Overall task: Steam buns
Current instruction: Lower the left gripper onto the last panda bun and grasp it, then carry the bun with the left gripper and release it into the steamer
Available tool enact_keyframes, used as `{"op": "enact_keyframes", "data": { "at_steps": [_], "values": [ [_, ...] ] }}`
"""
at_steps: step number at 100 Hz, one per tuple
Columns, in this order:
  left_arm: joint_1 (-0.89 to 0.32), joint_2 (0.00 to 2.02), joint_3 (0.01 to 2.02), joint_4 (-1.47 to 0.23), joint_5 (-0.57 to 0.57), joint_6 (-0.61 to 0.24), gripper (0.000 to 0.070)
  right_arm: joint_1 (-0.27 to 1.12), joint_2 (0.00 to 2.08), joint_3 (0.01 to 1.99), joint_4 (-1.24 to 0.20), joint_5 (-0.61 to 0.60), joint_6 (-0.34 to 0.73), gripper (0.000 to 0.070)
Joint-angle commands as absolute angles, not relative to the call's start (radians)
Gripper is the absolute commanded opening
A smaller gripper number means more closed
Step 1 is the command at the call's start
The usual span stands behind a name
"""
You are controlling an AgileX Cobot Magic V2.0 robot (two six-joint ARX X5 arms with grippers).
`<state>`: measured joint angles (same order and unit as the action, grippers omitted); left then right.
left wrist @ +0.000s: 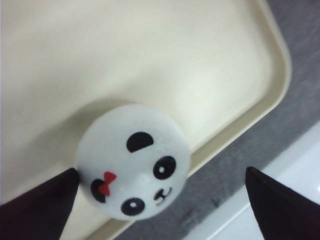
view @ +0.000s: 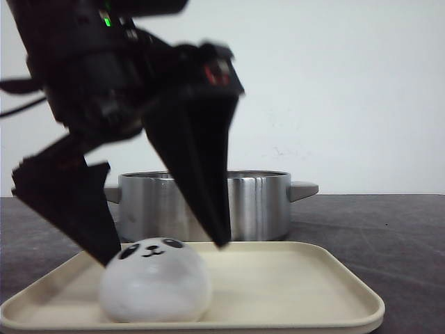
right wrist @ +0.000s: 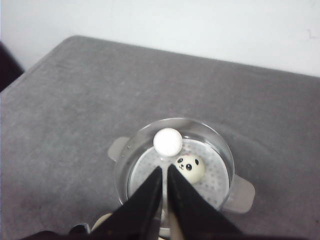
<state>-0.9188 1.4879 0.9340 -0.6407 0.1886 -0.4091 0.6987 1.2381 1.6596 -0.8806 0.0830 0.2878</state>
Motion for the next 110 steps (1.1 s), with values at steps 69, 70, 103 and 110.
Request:
{"op": "enact_keyframes", "data": {
  "at_steps": [69,70,103,110],
  "values": [
    [-0.933,1.450,1.128,-0.586,0.078,-0.311,0.0000,0.707,1.247,1.678,-0.894,0.087,0.279,0.0007],
    [-0.932,1.448,1.140,-0.586,0.067,-0.307,0.0000,0.707,1.247,1.678,-0.894,0.087,0.280,0.0007],
    [-0.799,1.528,1.396,-0.498,-0.021,-0.172,0.0000,0.707,1.247,1.676,-0.871,0.087,0.280,0.0007],
    [-0.765,1.567,1.396,-0.492,-0.019,-0.171,0.0000,0.707,1.247,1.676,-0.868,0.088,0.281,0.0007]
  ]
}}
